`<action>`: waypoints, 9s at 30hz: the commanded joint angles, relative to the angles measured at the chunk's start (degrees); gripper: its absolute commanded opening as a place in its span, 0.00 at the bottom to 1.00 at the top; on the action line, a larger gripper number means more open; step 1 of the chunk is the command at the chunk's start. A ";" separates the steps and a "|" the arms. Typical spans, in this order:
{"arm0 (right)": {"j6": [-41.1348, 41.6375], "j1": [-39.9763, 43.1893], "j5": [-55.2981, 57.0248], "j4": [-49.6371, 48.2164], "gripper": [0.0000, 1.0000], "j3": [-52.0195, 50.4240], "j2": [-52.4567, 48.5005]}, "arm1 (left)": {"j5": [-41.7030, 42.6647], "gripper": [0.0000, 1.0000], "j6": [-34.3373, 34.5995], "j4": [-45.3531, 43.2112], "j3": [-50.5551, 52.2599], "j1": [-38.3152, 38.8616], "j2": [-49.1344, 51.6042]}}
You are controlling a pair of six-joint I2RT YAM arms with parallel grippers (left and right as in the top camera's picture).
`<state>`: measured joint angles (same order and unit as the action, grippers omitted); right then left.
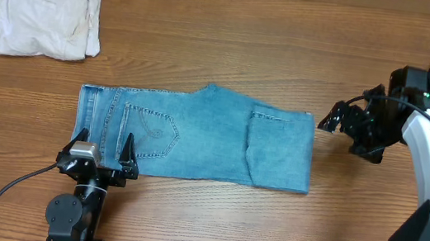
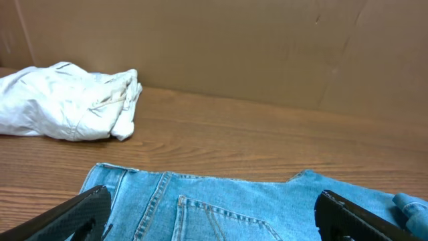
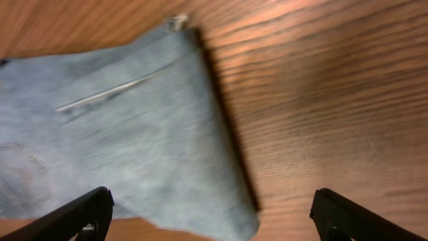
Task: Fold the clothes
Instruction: 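Release the fold and withdraw the right gripper to the right, then grasp the right folded edge of the jeans with right gripper, then fold the right edge leftward over the jeans with right gripper, then release the fold and retract the right gripper to the right side, then move the left gripper to the waistband end and grasp it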
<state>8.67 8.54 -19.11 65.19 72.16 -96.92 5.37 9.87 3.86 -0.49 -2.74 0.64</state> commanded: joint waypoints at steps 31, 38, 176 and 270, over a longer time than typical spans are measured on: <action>-5.38 -0.66 -17.09 -22.10 0.06 -23.19 -2.27 | 0.02 1.00 -1.09 0.02 0.22 -0.24 -0.33; -2.86 -0.09 -15.02 -23.08 0.04 -22.29 -2.08 | 0.02 1.00 -1.09 0.02 0.22 -0.24 -0.33; -0.92 -4.28 -24.41 -10.34 0.82 -0.37 6.56 | 0.02 1.00 -1.09 0.02 0.22 -0.24 -0.33; 16.90 10.71 19.47 -2.91 1.00 2.05 24.63 | 35.17 1.00 -9.68 18.84 -43.30 -5.53 97.02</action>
<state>25.23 19.09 -0.38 62.59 73.47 -72.40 37.76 1.06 22.44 -43.44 -7.94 94.45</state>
